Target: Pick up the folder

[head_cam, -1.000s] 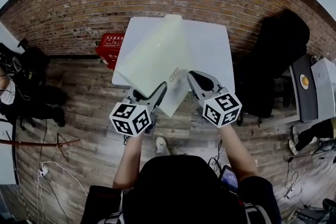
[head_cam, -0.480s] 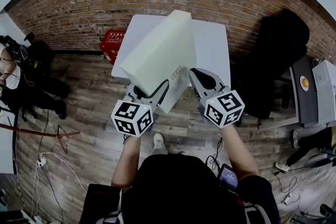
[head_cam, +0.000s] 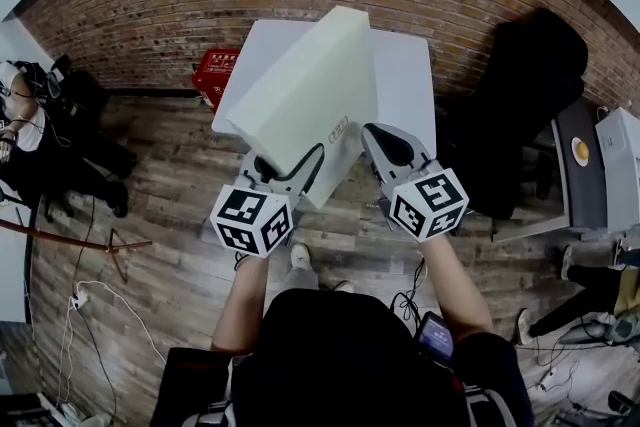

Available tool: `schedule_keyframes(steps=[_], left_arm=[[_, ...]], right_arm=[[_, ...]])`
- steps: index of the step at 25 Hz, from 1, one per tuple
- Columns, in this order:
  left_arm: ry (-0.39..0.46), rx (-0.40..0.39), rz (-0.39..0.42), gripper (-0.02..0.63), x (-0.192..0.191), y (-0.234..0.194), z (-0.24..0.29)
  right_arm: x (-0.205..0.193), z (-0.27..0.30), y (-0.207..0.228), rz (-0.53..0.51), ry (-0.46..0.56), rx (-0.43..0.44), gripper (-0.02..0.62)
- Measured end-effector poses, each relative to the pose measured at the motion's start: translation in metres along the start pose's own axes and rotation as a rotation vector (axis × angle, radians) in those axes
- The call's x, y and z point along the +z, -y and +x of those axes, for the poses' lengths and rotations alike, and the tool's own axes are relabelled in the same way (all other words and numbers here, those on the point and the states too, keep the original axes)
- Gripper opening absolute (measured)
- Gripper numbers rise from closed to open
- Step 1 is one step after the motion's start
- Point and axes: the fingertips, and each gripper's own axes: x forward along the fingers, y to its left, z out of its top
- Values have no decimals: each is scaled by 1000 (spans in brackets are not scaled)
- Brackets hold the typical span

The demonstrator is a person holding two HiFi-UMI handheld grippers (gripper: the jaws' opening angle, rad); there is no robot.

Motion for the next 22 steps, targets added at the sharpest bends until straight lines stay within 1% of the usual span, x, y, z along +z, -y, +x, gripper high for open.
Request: schedule_keyframes(steps=[11,16,22], left_arm=[[18,-3,5,275,0,19,-12],[24,6,30,275,4,24,-18],[34,5,18,275,7,25,-23]], right_arm=[[1,-22,-10,-16,2,1,29],[2,-27,-14,-17,7,5,29],[3,-28,-18,-17,10,13,29]])
